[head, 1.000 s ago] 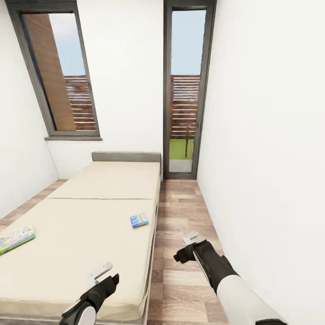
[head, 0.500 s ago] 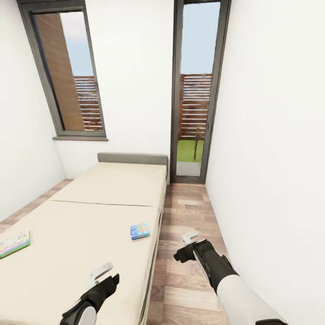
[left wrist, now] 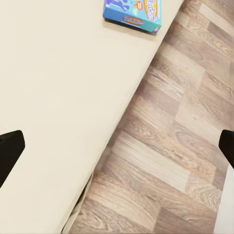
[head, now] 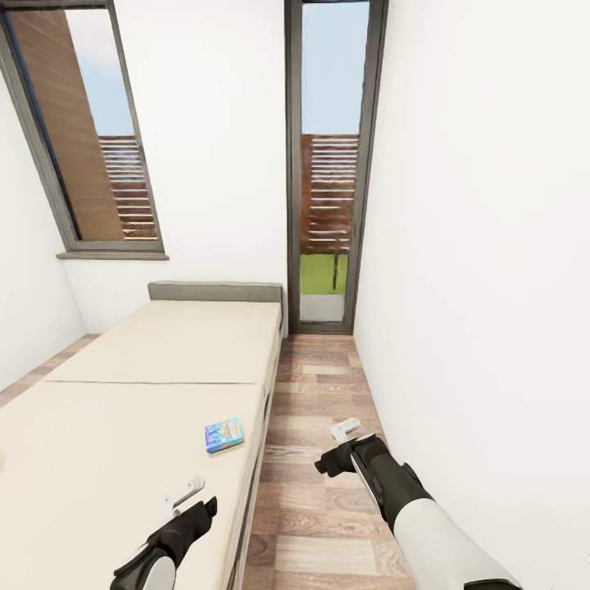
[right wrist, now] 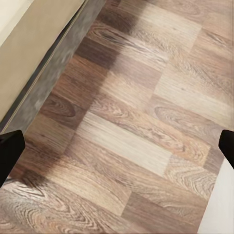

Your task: Put all the toys in the child's room - the three board games (two on the bed and one on the table), the two jigsaw puzzles on the table, and the tennis ball on the table - inside the toy box on the table in the child's room.

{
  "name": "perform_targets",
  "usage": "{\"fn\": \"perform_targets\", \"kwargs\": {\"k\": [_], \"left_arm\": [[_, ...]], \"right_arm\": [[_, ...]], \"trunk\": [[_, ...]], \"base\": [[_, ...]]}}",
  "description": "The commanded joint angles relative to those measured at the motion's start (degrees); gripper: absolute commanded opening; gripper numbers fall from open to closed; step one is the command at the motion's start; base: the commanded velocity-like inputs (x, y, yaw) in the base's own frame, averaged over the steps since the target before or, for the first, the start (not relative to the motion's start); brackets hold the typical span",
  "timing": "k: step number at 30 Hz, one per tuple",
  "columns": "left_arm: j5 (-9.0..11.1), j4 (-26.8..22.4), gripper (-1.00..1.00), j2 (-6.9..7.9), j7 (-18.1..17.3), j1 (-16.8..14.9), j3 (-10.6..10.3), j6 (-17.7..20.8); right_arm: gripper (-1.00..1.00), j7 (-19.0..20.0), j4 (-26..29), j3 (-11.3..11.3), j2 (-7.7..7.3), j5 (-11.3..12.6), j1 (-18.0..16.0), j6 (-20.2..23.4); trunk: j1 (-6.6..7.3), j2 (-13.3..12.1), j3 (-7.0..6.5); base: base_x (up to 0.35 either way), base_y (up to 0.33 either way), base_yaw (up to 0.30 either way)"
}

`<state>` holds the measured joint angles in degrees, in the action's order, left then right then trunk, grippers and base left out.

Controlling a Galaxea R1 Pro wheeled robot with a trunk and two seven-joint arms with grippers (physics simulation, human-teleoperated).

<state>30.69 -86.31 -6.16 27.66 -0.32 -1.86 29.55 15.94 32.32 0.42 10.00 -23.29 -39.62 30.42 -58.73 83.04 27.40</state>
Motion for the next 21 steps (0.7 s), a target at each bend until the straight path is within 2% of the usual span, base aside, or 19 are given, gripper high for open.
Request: {"fn": "perform_targets", "kwargs": {"k": [1,6,14,21], "left_arm": [[0.6,-0.1,1.0,0.01,0.5,0.0,-0.1,0.1],[0.6,-0.2,1.0,0.0,0.5,0.0,-0.2,0.1],[0.6,-0.2,1.0,0.0,0.5,0.0,-0.1,0.0],[0.7,-0.3,1.0,0.0,0.6,-0.2,0.1,0.6]], "right_arm": [[1.0,0.4,0.1,0.0,0.0,-0.6,0.0,0.2],[1.0,0.4,0.1,0.0,0.0,-0.6,0.0,0.2],[1.0,0.4,0.1,0.0,0.0,-0.6,0.0,0.2],[1.0,0.6,0.1,0.1,0.0,-0.6,0.0,-0.2]], "trunk": [[0.0,0.0,0.06],[0.0,0.0,0.06],[0.0,0.0,0.06],[0.0,0.0,0.06]], "base": [[0.029,-0.009,-0.033],[0.126,-0.005,-0.018],[0.258,-0.001,-0.005],[0.089,0.0,-0.001]]}}
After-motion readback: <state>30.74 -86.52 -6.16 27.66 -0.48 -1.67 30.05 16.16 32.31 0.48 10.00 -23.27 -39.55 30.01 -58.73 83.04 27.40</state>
